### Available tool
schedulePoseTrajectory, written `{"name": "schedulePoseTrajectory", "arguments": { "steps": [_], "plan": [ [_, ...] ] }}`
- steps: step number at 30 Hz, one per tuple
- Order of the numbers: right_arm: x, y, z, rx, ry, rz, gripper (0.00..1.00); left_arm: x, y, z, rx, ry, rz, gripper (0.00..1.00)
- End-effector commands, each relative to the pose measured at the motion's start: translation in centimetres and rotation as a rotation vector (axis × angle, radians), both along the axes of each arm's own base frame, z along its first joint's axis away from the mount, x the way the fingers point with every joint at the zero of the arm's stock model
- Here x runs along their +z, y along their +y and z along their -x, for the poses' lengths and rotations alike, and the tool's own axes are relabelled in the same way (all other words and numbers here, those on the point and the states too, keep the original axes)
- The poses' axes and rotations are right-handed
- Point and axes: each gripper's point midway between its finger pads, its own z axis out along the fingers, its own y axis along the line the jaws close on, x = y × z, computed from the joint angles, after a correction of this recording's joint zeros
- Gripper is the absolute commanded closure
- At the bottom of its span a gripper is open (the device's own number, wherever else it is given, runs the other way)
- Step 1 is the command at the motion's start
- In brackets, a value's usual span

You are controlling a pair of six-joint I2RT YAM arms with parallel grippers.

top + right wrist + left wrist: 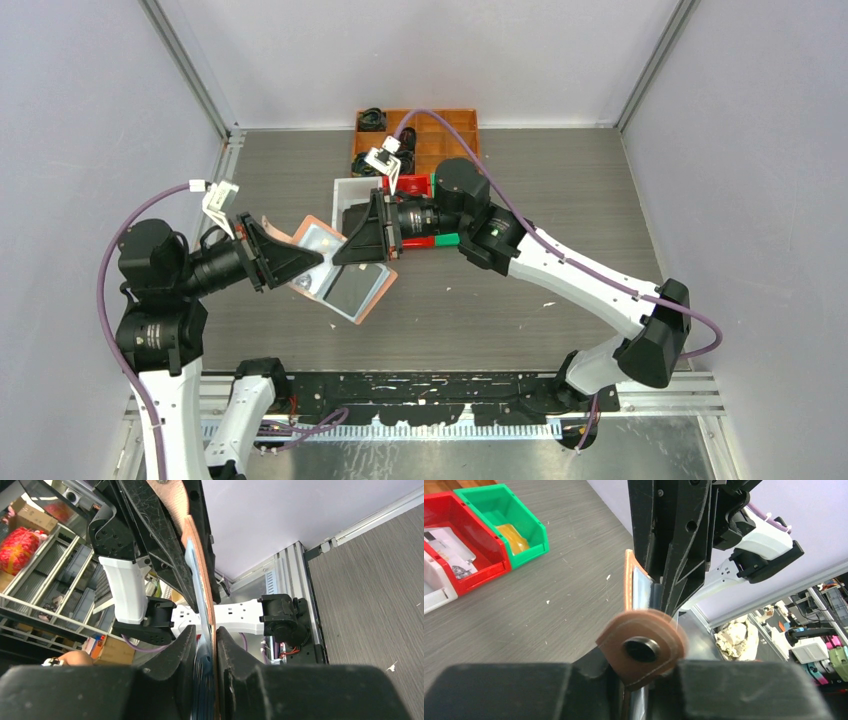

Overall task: Take the credit cards out of the card holder
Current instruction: Remove the credit card from the card holder.

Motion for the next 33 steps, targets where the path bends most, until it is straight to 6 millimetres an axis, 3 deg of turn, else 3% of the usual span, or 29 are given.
{"name": "schedulePoseTrajectory", "arguments": {
  "steps": [1, 2, 5, 10, 15, 22, 24, 27, 29, 32, 33],
  "plan": [
    [3.7, -1.2, 1.5, 0.049, -0.058, -0.129, 0.76, -0.3, 1.3, -1.8, 0.128, -0.079, -0.063, 0.92],
    [4.0, -1.4, 1.5, 0.056, -0.040, -0.151, 0.66, -0.4, 1.5, -2.0, 0.152, -0.088, -0.073, 0.94],
    [3.7, -1.7, 1.5, 0.061, 0.008, -0.184, 0.51, -0.4, 1.4, -1.8, 0.142, -0.073, -0.063, 0.99],
    [3.1, -2.2, 1.5, 0.062, 0.055, -0.239, 0.43, -0.6, 0.9, -1.5, 0.096, -0.011, -0.030, 1.00],
    [2.1, -2.5, 1.7, 0.057, 0.069, -0.222, 0.51, 0.2, 0.8, -1.6, 0.104, 0.003, 0.007, 1.00],
    [1.5, -3.5, 2.1, 0.041, 0.038, -0.212, 0.53, 0.7, 0.5, -1.4, 0.098, 0.036, 0.044, 1.00],
    [1.7, -3.5, 2.1, 0.043, 0.034, -0.219, 0.64, 0.4, 0.6, -1.4, 0.107, 0.047, 0.045, 1.00],
    [2.2, -3.4, 2.1, 0.050, 0.033, -0.221, 0.88, 0.4, 0.6, -1.5, 0.125, 0.082, 0.074, 0.99],
    [2.4, -3.5, 2.2, 0.058, 0.023, -0.219, 0.95, 0.8, 0.5, -1.3, 0.126, 0.096, 0.107, 0.84],
    [2.4, -3.7, 1.9, 0.053, 0.007, -0.196, 0.96, 1.0, 0.2, -0.8, 0.098, 0.119, 0.134, 0.68],
    [2.5, -3.7, 1.9, 0.052, -0.002, -0.191, 0.97, 0.9, 0.1, -0.8, 0.091, 0.130, 0.136, 0.66]
  ]
}}
